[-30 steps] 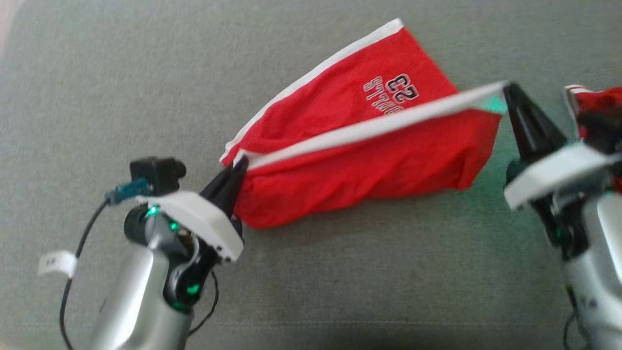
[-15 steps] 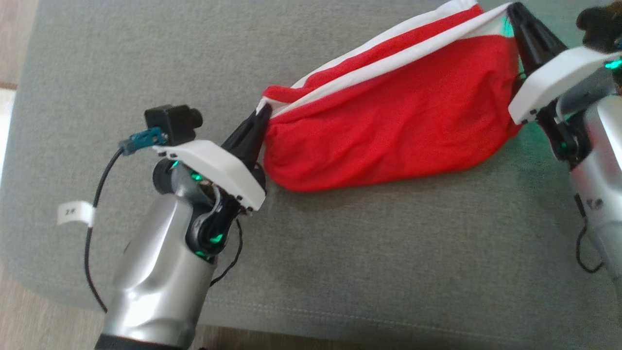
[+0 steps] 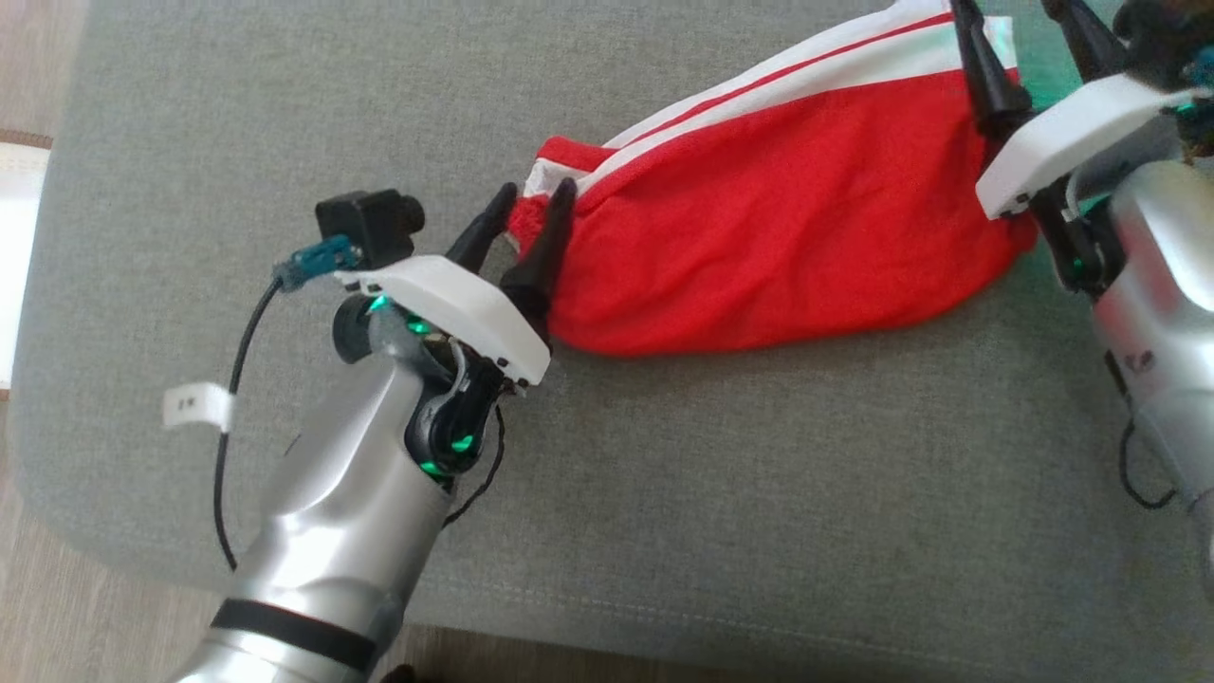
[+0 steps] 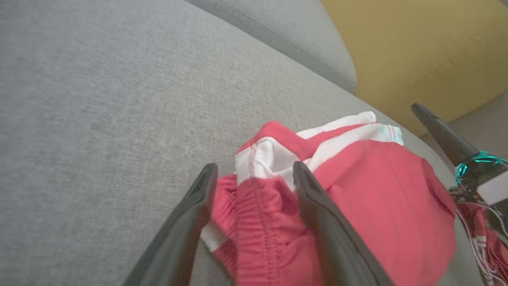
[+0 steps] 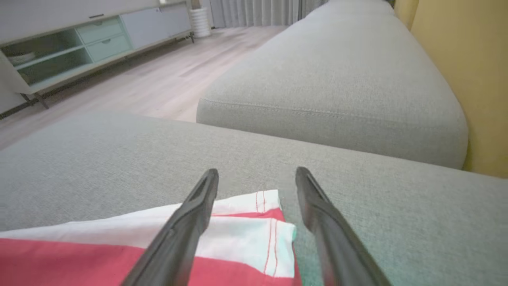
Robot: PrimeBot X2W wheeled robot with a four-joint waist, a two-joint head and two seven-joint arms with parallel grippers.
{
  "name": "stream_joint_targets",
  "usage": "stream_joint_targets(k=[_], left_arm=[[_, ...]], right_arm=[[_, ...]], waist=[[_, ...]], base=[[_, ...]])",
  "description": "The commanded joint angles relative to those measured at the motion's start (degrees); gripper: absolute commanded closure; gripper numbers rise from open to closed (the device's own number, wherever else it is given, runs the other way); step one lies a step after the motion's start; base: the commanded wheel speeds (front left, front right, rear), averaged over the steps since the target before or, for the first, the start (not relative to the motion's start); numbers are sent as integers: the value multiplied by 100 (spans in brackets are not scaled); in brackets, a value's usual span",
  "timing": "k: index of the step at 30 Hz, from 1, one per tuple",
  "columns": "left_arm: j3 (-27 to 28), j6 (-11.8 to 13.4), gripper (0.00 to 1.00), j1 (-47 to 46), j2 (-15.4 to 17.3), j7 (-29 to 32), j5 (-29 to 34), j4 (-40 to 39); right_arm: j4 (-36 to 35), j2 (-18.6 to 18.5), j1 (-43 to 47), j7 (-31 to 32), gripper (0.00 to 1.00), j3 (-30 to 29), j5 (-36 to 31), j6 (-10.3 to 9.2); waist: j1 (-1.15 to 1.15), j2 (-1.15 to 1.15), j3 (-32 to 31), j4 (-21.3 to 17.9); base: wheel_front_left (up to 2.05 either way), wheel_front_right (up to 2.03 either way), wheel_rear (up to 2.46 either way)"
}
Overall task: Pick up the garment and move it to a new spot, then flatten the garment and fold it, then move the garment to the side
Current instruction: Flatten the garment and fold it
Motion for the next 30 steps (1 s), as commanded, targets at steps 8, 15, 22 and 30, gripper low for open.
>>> stream_joint_targets(k=[8, 15, 22, 30], left_arm=[[284, 749, 0, 235, 384, -933, 732, -389], [839, 1302, 0, 829, 659, -1028, 1653, -1637], [1175, 1335, 0, 1597, 736, -1030, 2336, -2416], [1294, 1269, 0, 2119, 732, -1030, 2642, -2629]], right_arm=[[-928, 6, 537, -357, 0, -542, -389, -5], [-2308, 269, 1864, -360, 0, -1759, -1219, -5], [-3231, 721, 3205, -280, 0, -2418, -1748, -5], [-4073, 1092, 4167, 69, 0, -2762, -2011, -5]], waist=[[0, 0, -230, -266], [0, 0, -496, -518], [0, 0, -785, -739], [0, 0, -980, -869]], base=[[0, 0, 0], [0, 0, 0], [0, 0, 0], [0, 0, 0]])
